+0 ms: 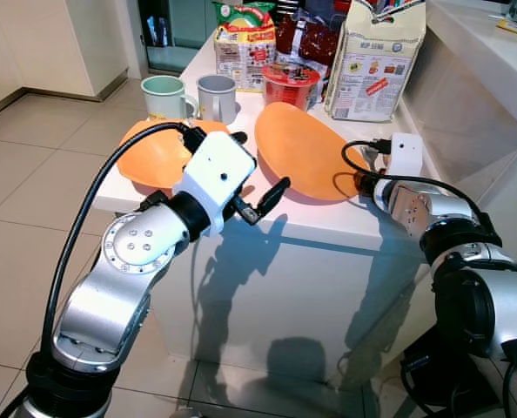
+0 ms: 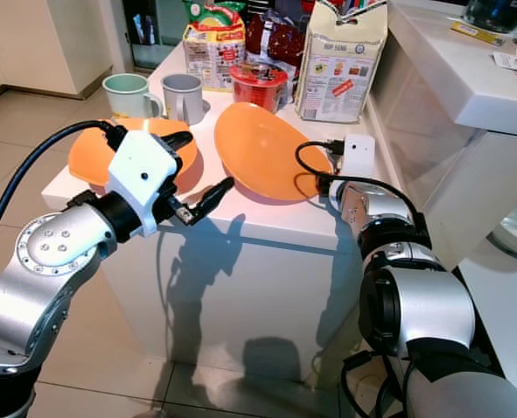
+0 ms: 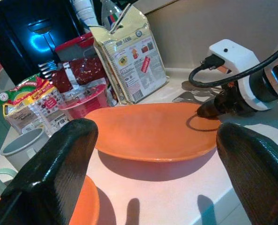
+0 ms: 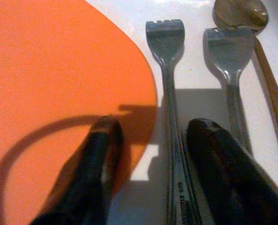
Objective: Setting the table
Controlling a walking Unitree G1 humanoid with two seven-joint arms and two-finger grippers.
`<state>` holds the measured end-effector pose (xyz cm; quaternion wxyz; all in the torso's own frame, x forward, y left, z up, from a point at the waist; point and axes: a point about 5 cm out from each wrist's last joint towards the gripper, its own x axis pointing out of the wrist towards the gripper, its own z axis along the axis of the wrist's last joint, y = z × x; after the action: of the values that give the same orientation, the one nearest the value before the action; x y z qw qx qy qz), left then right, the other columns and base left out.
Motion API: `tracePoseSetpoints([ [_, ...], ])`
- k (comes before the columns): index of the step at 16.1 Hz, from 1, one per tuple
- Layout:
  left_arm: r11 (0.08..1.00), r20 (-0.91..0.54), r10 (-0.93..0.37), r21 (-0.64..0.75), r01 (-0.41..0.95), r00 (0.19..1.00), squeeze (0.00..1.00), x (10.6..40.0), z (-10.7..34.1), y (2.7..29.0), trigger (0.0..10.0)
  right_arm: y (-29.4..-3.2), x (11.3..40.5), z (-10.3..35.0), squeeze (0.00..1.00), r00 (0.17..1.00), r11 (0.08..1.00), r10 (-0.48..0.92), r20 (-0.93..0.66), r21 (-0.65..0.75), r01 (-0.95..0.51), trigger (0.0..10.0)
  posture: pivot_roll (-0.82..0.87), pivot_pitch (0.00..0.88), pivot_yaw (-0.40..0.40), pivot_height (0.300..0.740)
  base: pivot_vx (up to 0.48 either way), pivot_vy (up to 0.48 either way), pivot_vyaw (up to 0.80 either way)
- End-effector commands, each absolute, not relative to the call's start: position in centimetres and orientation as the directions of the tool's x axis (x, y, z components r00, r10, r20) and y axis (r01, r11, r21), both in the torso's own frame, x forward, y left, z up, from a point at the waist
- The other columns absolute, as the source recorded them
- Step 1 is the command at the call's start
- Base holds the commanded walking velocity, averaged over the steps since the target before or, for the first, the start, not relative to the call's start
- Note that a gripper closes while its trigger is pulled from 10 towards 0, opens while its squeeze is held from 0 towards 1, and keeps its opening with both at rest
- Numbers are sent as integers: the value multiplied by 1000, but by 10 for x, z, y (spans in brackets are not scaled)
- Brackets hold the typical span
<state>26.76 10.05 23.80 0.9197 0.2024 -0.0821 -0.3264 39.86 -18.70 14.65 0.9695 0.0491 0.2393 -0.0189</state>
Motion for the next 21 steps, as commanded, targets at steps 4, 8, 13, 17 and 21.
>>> tracePoseSetpoints([
  [4,696,16,-641,436,571,768,0,266,239,99,10000,-194,386,121,0,819,992,-35,-573,80,98,0,112,0,-57,740,0,0,0],
  [8,696,16,-640,435,571,768,0,267,239,99,10000,-195,386,121,0,818,991,-41,-574,81,106,0,109,0,-57,740,0,0,0],
  [13,698,20,-638,436,568,770,0,268,239,99,10000,-199,387,124,0,827,987,-67,-558,82,136,0,108,0,-57,740,0,0,0],
  [17,705,27,-630,439,557,776,0,269,240,100,10000,-203,392,135,0,855,979,-99,-509,102,174,0,107,0,-57,740,0,0,0],
  [21,711,38,-624,442,547,781,0,270,241,100,10000,-200,399,151,0,893,976,-115,-435,116,183,0,107,0,-57,740,0,0,0],
])
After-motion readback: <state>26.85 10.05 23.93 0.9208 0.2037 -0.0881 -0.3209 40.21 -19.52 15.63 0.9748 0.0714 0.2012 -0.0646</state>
